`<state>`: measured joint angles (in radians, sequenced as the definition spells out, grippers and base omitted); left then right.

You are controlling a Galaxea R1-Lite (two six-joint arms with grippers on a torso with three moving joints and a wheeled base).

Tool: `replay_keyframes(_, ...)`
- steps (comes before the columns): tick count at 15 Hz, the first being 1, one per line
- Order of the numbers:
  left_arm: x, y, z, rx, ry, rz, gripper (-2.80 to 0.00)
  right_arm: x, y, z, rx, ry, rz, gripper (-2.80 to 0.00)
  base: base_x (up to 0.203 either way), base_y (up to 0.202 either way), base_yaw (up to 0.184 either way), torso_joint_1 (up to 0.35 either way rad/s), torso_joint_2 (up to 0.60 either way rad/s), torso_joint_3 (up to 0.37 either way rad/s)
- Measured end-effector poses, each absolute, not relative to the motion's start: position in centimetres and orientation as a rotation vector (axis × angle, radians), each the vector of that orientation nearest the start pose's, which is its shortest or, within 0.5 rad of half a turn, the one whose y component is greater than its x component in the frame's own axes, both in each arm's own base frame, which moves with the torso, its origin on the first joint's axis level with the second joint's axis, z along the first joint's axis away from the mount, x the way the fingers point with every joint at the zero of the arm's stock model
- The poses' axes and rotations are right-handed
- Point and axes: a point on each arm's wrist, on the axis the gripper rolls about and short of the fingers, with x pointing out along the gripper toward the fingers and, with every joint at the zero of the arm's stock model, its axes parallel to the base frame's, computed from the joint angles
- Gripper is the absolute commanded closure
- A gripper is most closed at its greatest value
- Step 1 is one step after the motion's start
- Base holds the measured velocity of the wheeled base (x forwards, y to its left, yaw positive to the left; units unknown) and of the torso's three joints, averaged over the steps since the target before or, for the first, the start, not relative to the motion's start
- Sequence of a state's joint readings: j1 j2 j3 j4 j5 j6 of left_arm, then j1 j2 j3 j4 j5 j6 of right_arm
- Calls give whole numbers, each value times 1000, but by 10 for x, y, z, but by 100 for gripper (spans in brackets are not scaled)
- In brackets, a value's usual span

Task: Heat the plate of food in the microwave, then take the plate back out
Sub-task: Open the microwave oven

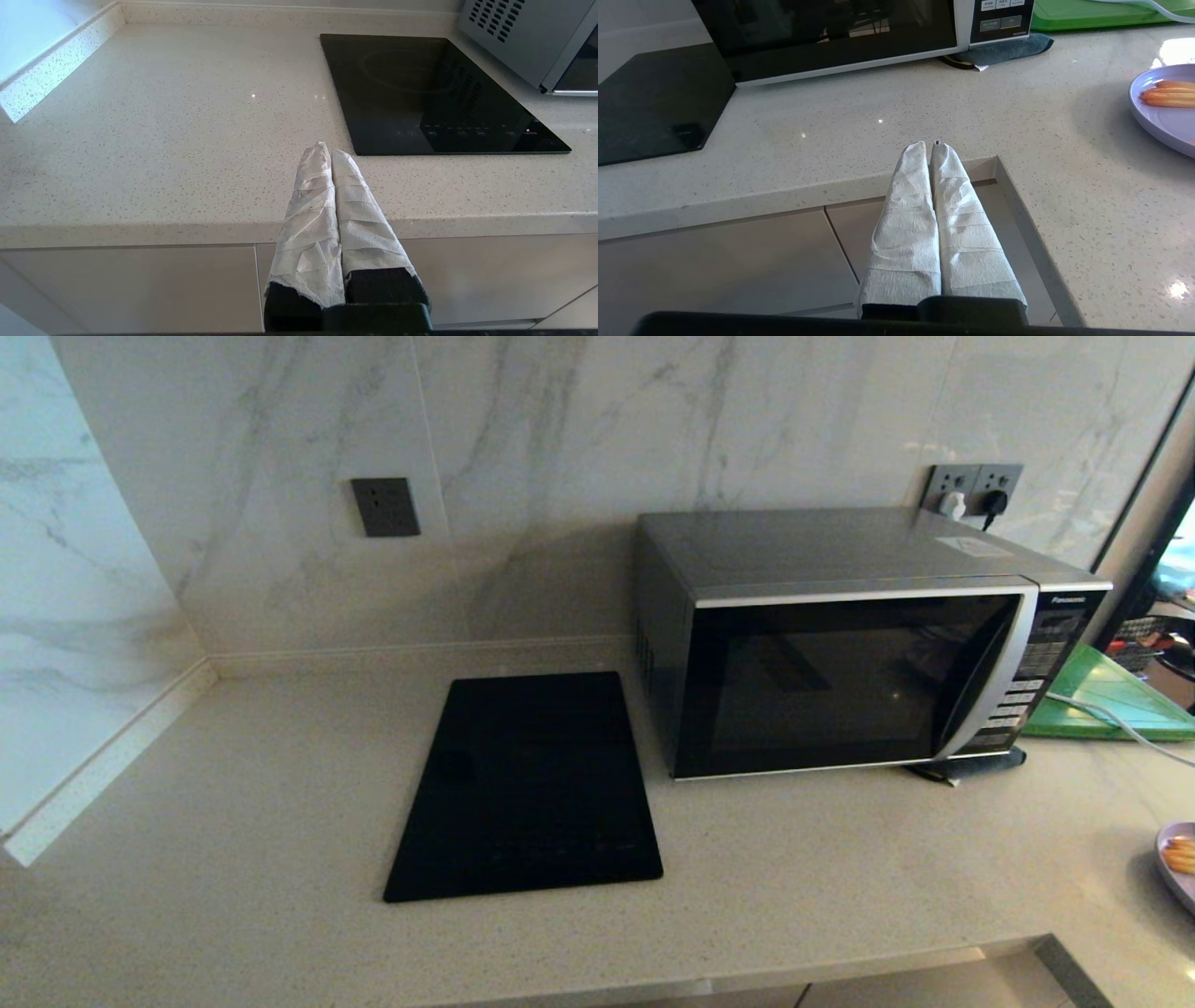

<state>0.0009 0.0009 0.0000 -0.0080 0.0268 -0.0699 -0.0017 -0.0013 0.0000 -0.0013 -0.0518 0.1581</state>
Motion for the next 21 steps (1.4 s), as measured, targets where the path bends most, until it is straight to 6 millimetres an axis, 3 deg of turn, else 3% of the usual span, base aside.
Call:
replay_keyframes(9, -23, 1, 76, -70, -9, 28, 0, -25, -1, 82, 151, -12, -58, 0, 0, 0, 0, 0, 0, 0)
replay_keyframes(15, -23, 1, 76, -70, -9, 28, 0, -39, -1, 161, 157, -87, -68, 0, 0, 0, 0, 0, 0, 0)
replay_keyframes(18, -23, 1, 76, -70, -8, 27, 0, -23, -1, 201, 156, -51, -123, 0, 0, 0, 0, 0, 0, 0)
replay_keyframes(21, -23, 1, 76, -70, -8, 28, 0, 7, -4, 231, 144, 23, -235, 0, 0, 0, 0, 0, 0, 0)
